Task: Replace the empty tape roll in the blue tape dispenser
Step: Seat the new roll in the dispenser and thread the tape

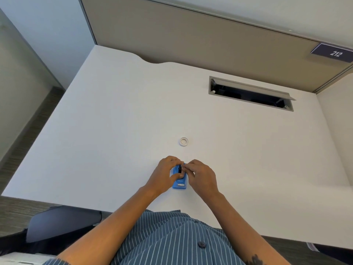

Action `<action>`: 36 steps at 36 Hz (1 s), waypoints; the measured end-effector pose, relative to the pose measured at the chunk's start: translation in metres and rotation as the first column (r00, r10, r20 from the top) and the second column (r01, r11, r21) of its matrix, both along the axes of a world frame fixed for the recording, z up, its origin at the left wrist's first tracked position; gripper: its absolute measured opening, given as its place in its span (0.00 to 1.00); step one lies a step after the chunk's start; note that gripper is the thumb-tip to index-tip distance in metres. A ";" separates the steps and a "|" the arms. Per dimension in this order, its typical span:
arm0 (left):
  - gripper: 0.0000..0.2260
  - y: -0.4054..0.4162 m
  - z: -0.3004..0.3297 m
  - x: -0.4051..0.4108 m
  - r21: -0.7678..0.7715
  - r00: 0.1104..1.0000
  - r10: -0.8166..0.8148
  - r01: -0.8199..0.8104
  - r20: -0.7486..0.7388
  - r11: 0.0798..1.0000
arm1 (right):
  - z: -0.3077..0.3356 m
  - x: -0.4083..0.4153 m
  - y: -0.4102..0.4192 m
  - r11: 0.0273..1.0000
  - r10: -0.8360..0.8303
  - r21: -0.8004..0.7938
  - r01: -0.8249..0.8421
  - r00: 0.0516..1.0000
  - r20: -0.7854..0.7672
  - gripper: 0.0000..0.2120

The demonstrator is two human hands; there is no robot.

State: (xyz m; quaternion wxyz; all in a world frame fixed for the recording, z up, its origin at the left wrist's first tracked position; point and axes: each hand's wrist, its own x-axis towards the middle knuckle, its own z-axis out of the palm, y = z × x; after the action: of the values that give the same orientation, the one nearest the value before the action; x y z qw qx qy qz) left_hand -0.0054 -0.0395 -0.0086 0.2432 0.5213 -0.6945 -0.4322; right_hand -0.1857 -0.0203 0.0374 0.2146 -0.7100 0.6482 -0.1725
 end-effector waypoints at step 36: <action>0.16 0.000 0.003 -0.002 -0.018 1.000 0.007 -0.007 0.024 1.000 | -0.005 -0.014 -0.011 0.993 0.032 0.113 -0.047 0.992 0.125 0.08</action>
State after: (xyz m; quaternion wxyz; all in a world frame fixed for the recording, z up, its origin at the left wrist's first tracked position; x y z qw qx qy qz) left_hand -0.0078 -0.0390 -0.0058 0.2410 0.5266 -0.6994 -0.4189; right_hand -0.1997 -0.0313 0.0325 0.2981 -0.6972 0.6284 -0.1739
